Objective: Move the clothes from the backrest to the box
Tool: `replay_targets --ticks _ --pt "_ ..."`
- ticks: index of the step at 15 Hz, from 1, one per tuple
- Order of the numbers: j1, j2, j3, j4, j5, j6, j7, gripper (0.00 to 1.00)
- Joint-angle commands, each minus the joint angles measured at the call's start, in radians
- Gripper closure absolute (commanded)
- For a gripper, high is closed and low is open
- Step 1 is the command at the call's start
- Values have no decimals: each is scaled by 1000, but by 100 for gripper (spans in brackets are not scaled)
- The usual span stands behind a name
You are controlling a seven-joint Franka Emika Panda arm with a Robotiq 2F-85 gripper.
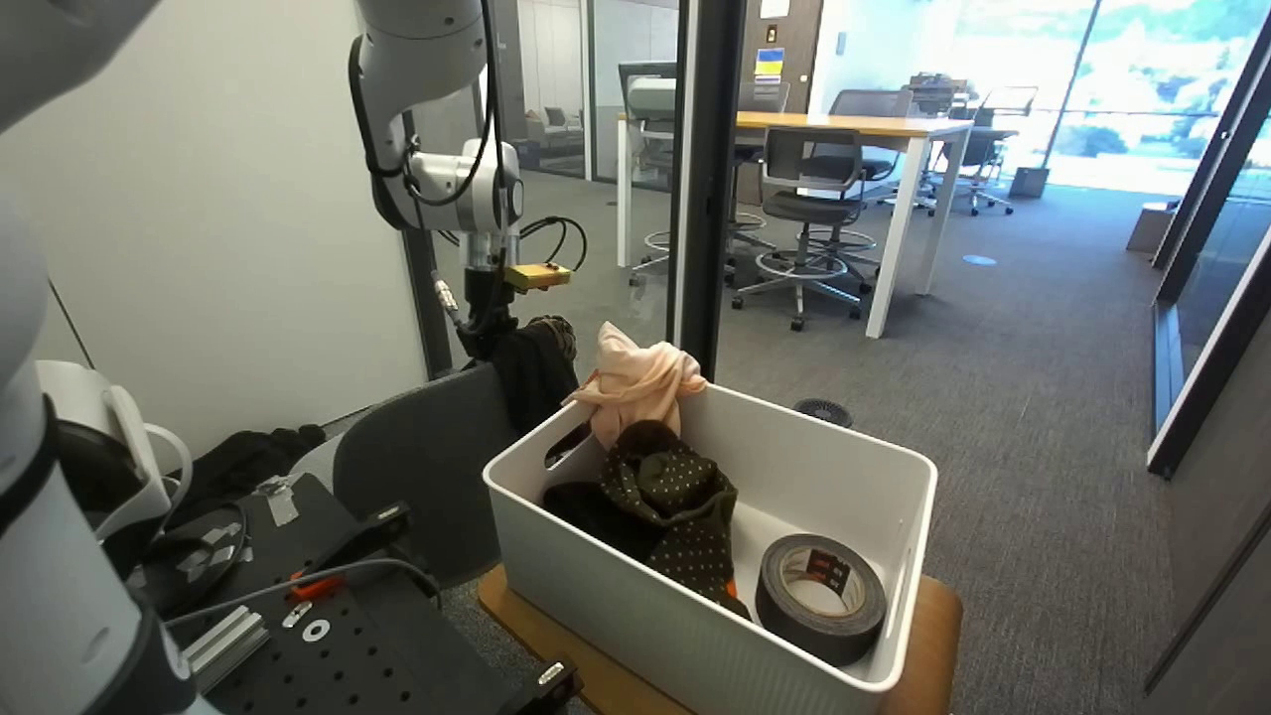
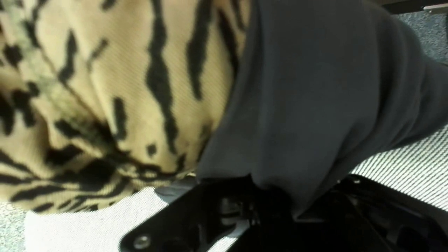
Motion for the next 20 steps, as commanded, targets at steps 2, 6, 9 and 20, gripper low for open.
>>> replay_targets --ticks 2,6,9,20 --pt "-3 23 -4 48 -8 -58 7 86" --pt "-8 25 -3 70 2 -109 8 86" --pt "-40 -2 15 95 53 -224 -10 88" --pt "-216 -284 -7 100 230 -660 20 88"
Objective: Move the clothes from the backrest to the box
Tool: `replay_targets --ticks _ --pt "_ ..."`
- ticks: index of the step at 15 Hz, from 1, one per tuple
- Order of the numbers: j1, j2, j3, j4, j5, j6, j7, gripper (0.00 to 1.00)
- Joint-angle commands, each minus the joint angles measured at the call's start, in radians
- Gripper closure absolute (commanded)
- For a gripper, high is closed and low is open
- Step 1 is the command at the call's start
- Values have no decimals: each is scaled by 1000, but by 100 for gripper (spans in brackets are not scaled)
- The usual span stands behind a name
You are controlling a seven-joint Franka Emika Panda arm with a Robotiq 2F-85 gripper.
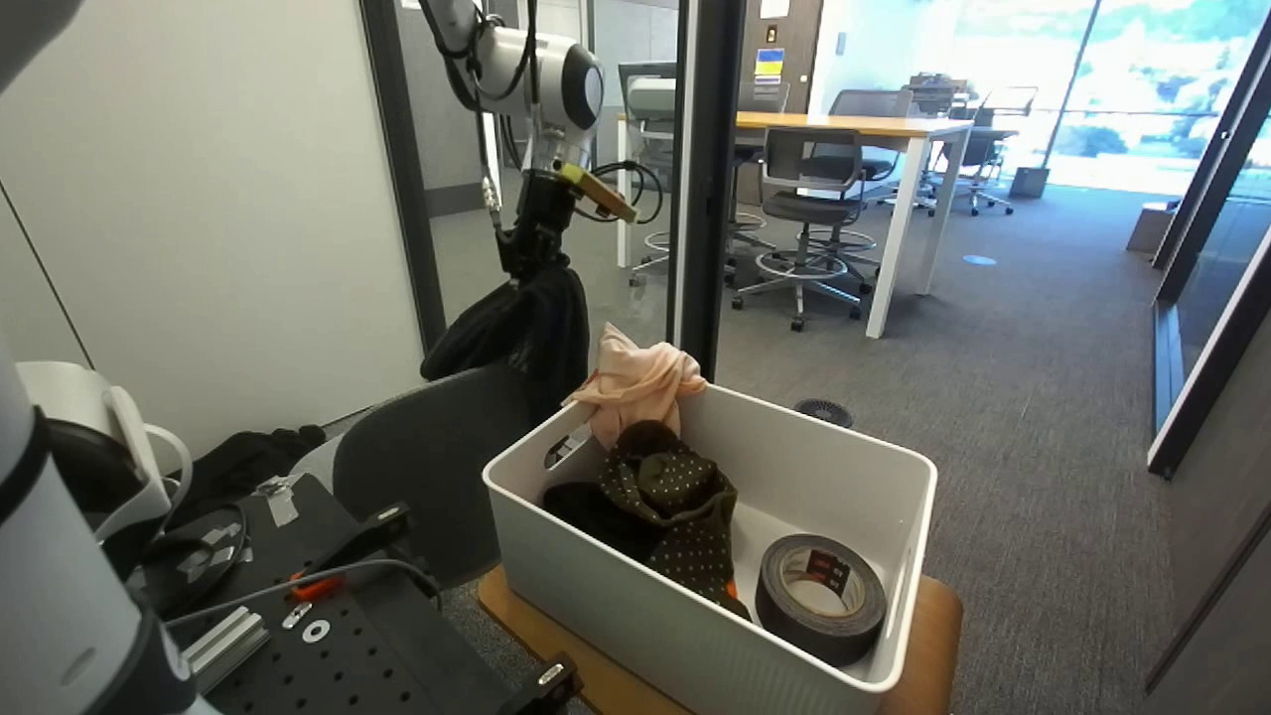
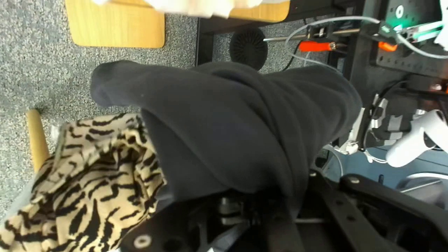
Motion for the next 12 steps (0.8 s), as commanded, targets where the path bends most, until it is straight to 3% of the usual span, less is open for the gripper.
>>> replay_targets --ticks 1,7,12 --pt "-68 -159 -34 -49 73 -88 42 88" --pt "-183 -421 -113 -167 214 -55 116 88" --pt "-258 -652 -220 -309 305 -40 150 88"
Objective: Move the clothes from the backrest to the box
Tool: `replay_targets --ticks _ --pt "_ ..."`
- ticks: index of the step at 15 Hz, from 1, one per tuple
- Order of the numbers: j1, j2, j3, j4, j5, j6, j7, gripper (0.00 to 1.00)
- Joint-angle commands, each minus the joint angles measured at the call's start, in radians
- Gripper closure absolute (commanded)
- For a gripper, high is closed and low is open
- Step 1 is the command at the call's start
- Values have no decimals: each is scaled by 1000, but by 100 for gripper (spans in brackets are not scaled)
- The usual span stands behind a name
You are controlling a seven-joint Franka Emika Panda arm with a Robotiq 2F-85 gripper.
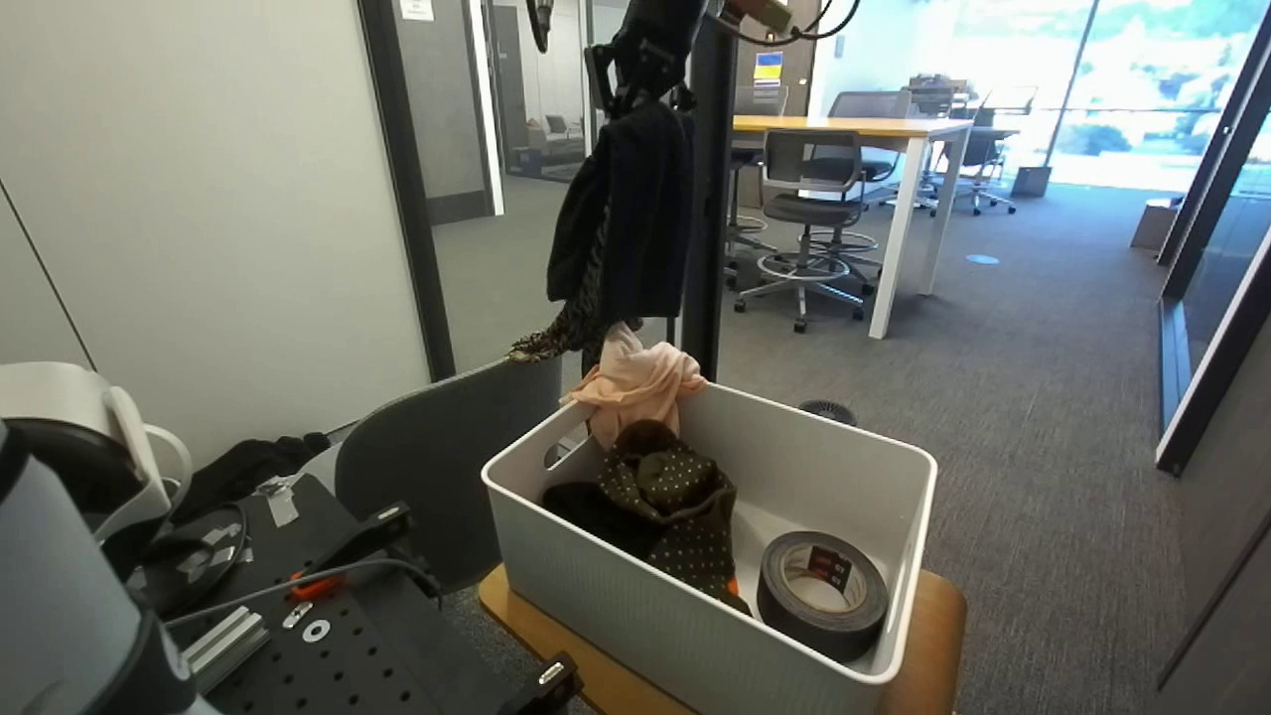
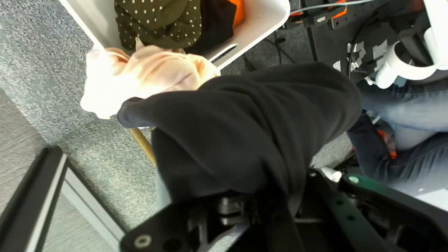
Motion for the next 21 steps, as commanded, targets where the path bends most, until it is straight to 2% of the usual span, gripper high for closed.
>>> replay_targets --ticks 1,6,10,15,21 --pt "-44 -215 -80 -159 67 29 40 88" --pt "-73 -406 -195 -247 31 18 147 88" --pt "-90 -467 -251 -349 -45 129 265 88" --pt "-90 -414 -284 -493 -118 304 371 88" --pt "-86 -241 -286 -562 -76 459 394 88"
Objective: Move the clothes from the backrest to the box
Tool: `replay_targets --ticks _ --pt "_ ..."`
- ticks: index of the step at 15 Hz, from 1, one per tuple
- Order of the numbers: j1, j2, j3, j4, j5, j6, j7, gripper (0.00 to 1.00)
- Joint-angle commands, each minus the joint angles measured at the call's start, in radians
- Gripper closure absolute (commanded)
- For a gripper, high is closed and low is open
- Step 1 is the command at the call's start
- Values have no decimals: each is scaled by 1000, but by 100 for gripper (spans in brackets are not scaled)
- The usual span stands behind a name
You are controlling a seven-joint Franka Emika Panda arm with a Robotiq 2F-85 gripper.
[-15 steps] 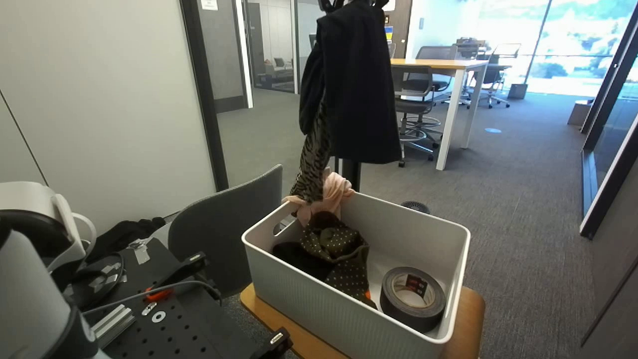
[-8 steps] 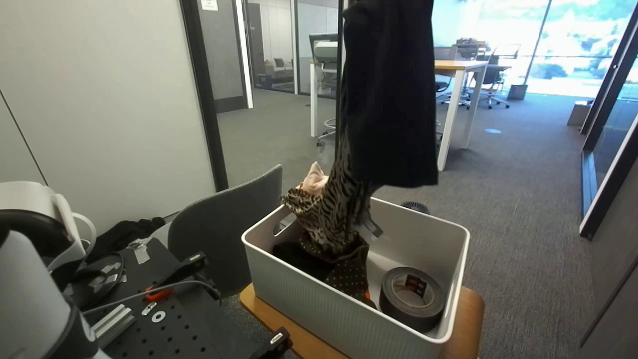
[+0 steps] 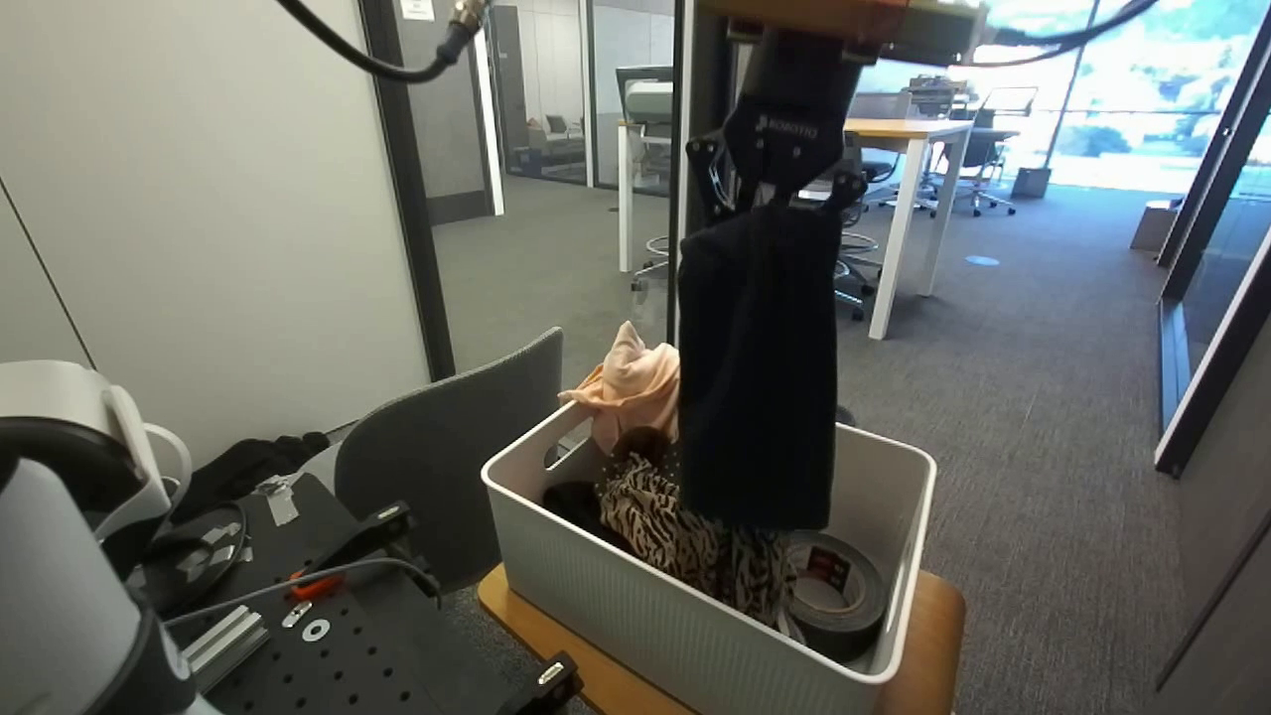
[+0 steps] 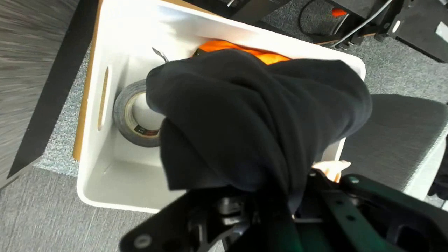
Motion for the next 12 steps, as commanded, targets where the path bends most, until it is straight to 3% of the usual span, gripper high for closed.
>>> replay_targets --ticks 1,6,12 --pt "10 95 -1 -5 55 105 4 88" --pt "-6 251 30 -12 236 242 -70 88" --pt "-62 427 88 17 417 277 -175 88"
